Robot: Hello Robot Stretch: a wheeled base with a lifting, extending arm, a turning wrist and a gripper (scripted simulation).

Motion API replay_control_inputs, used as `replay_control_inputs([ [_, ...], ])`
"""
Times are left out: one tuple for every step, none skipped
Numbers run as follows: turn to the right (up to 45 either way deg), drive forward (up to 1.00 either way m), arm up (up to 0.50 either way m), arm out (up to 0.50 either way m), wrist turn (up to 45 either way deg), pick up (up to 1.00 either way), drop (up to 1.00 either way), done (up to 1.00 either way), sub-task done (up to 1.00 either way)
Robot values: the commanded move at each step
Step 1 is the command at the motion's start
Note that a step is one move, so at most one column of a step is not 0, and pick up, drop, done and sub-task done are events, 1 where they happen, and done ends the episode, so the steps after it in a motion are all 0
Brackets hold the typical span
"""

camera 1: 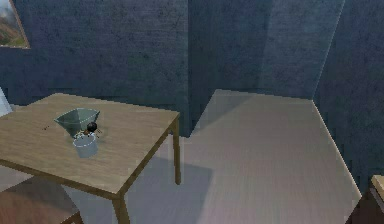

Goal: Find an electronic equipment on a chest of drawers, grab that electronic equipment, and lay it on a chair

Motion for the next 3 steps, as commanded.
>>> replay_control_inputs([
  [0.0, 0.00, 0.50, 0.00, 0.0, 0.00, 0.00, 0.00, 0.00],
  [0.0, 0.00, 0.28, 0.00, 0.0, 0.00, 0.00, 0.00, 0.00],
  [0.0, 0.00, 0.00, 0.44, 0.0, 0.00, 0.00, 0.00, 0.00],
])
